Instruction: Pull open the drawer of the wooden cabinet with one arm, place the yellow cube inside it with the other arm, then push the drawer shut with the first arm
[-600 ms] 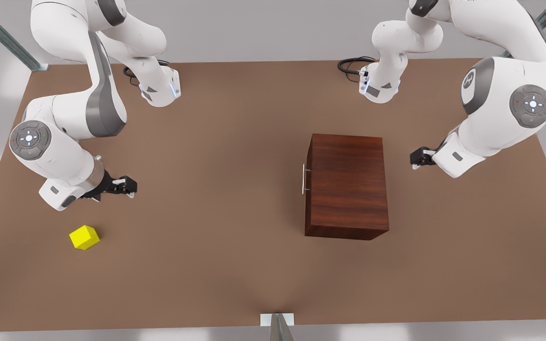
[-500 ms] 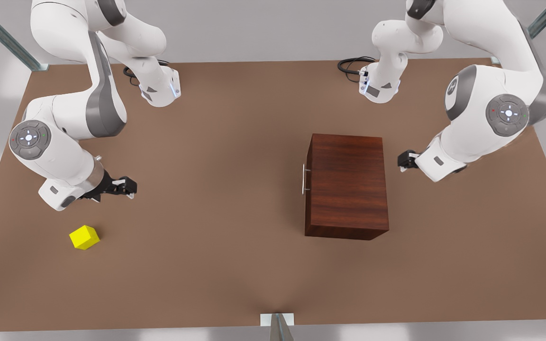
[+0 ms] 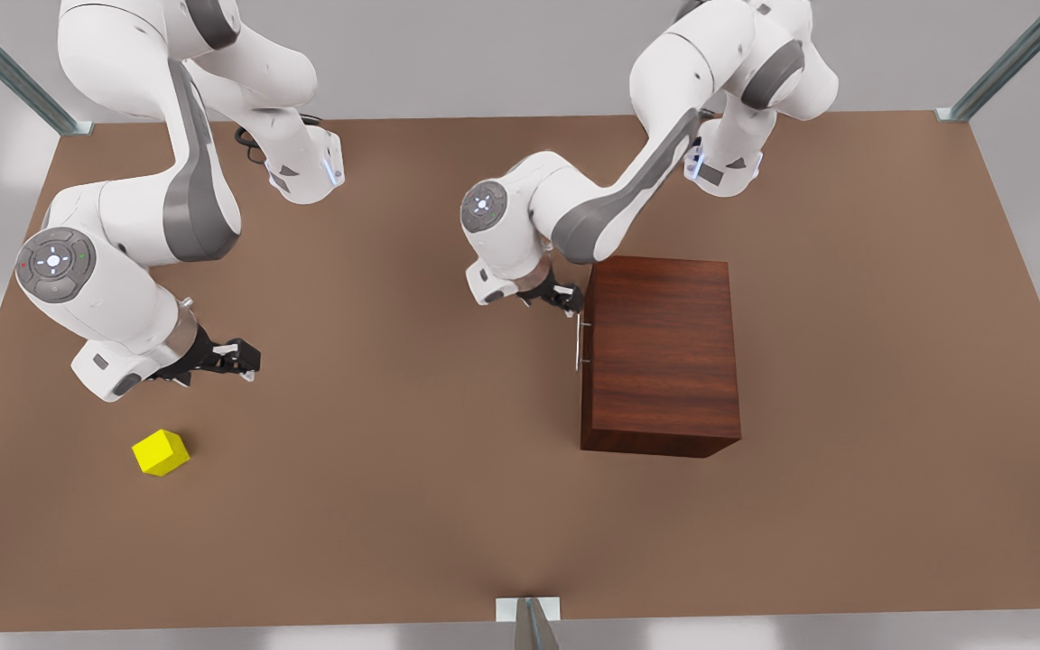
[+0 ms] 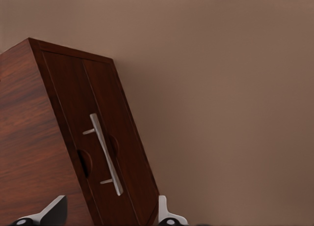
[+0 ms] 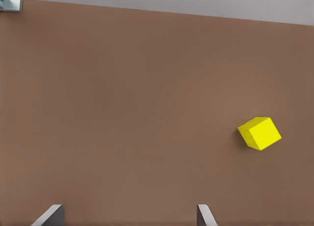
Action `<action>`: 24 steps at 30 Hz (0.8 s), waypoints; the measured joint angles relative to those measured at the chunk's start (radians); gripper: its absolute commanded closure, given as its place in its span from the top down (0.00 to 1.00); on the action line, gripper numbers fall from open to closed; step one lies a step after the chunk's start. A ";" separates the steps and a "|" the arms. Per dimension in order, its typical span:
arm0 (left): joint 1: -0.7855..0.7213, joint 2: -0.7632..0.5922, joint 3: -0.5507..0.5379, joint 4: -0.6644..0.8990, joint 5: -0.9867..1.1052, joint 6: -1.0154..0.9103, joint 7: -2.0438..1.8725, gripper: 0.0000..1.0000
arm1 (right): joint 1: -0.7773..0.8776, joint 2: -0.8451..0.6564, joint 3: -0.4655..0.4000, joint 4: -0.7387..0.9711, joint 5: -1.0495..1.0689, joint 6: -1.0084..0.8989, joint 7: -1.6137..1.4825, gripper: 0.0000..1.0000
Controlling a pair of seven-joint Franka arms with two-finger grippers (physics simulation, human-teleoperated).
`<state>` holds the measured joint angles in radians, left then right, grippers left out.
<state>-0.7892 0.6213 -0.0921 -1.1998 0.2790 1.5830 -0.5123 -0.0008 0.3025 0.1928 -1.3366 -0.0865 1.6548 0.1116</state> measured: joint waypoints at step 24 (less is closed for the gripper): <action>0.049 0.099 0.003 -0.039 0.067 0.078 -0.372 0.72 | -0.380 0.446 -0.014 0.039 0.121 0.370 -0.516 1.00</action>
<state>-0.7406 0.7205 -0.0889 -1.2384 0.3459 1.6611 -0.8846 -0.3805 0.7489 0.1784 -1.2973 0.0348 2.0249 -0.4046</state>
